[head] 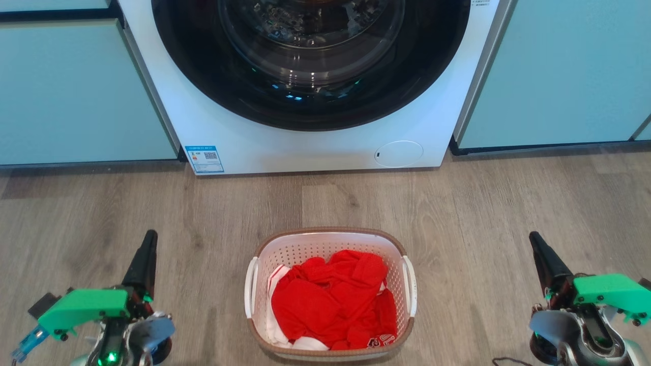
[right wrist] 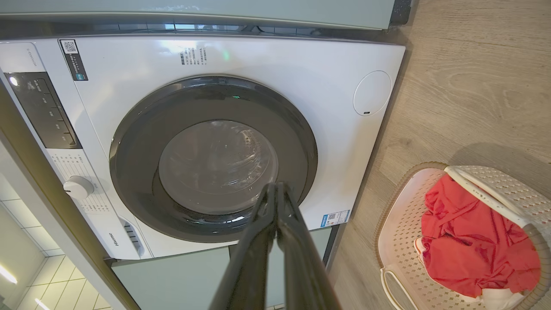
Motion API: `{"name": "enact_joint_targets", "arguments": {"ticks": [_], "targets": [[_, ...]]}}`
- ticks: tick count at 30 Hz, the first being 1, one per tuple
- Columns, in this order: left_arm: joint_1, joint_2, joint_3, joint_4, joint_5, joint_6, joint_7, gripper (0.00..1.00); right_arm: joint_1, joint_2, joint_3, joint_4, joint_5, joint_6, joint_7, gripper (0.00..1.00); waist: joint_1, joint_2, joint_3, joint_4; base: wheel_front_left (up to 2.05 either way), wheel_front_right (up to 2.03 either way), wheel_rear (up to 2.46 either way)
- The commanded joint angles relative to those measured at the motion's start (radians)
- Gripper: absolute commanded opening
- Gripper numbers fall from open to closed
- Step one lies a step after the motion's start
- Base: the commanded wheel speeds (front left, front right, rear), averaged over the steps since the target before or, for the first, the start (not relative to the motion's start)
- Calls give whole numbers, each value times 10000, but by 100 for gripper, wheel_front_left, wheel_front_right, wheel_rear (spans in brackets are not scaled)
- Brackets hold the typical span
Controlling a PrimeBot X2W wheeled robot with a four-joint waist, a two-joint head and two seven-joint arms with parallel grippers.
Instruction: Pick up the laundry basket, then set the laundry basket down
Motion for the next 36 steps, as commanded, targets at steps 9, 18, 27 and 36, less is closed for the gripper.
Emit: {"name": "enact_joint_targets", "arguments": {"ticks": [9,18,27,36], "targets": [[-607,72,440,-294,15,-67,76,0,-455,-76,127,-320,4,71,79,0,0,0,0,1,0,0,0],[-609,54,465,-293,36,-67,96,0,-458,-55,98,-318,-20,71,102,0,0,0,0,1,0,0,0],[-611,37,490,-292,57,-67,116,0,-460,-34,68,-316,-45,71,126,0,0,0,0,1,0,0,0],[-613,22,510,-291,74,-67,133,0,-462,-17,44,-315,-65,71,146,0,0,0,0,1,0,0,0]]}}
